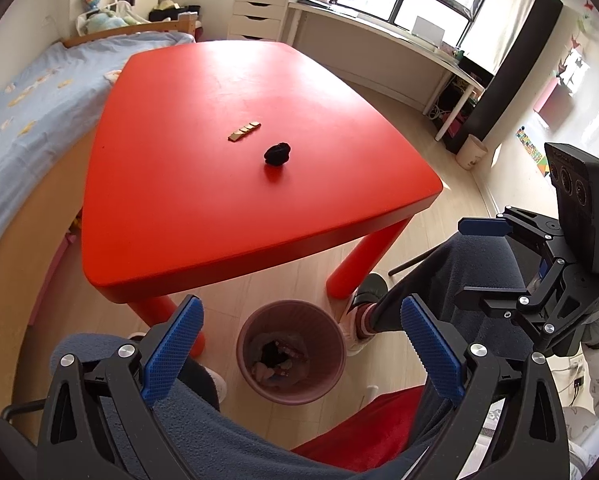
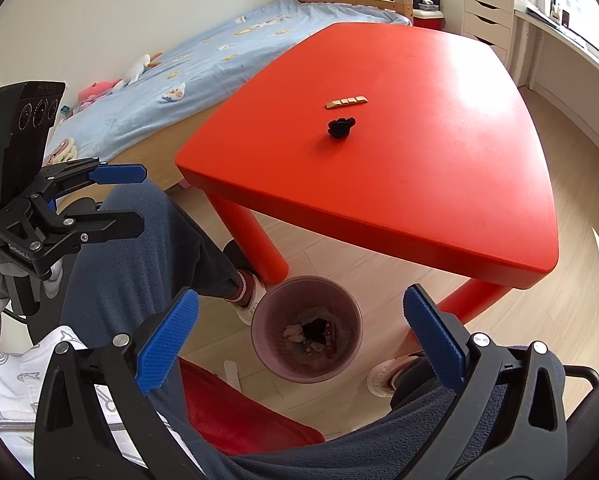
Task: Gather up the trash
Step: 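Move both open tools back up over the table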
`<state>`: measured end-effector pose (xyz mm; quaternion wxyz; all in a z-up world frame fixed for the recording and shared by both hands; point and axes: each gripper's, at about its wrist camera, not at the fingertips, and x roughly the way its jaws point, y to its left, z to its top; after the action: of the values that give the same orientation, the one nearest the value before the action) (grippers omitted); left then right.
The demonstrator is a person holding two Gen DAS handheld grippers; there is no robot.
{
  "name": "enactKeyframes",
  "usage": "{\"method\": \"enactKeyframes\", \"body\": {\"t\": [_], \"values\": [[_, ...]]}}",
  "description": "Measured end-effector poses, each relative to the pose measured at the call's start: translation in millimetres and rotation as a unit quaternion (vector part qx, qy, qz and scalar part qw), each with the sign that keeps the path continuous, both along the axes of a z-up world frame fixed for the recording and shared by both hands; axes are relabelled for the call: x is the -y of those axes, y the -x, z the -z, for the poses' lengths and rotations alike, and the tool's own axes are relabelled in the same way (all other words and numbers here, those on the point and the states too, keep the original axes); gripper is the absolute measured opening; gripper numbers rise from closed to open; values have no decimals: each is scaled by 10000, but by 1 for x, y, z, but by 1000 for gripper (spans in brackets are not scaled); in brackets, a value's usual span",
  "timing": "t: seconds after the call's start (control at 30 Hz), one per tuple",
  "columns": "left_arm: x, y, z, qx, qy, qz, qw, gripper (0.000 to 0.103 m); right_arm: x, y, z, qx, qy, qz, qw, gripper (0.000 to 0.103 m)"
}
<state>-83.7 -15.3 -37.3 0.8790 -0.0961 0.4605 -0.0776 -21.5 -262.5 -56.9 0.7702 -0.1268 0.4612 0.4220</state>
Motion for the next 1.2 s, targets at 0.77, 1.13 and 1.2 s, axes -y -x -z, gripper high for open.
{"method": "enactKeyframes", "body": {"t": [0.77, 1.13, 1.2], "values": [[-22, -52, -24, 319, -305, 123, 9990, 95, -31, -37, -15, 278, 80, -222, 9993, 100], [-41, -103, -27, 305, -550, 337, 9975, 95, -60, -79, -25, 478, 236, -401, 9978, 100], [-45, -114, -26, 261, -504, 354, 9978, 95, -66, -87, -23, 496, 281, -419, 9975, 100]]}}
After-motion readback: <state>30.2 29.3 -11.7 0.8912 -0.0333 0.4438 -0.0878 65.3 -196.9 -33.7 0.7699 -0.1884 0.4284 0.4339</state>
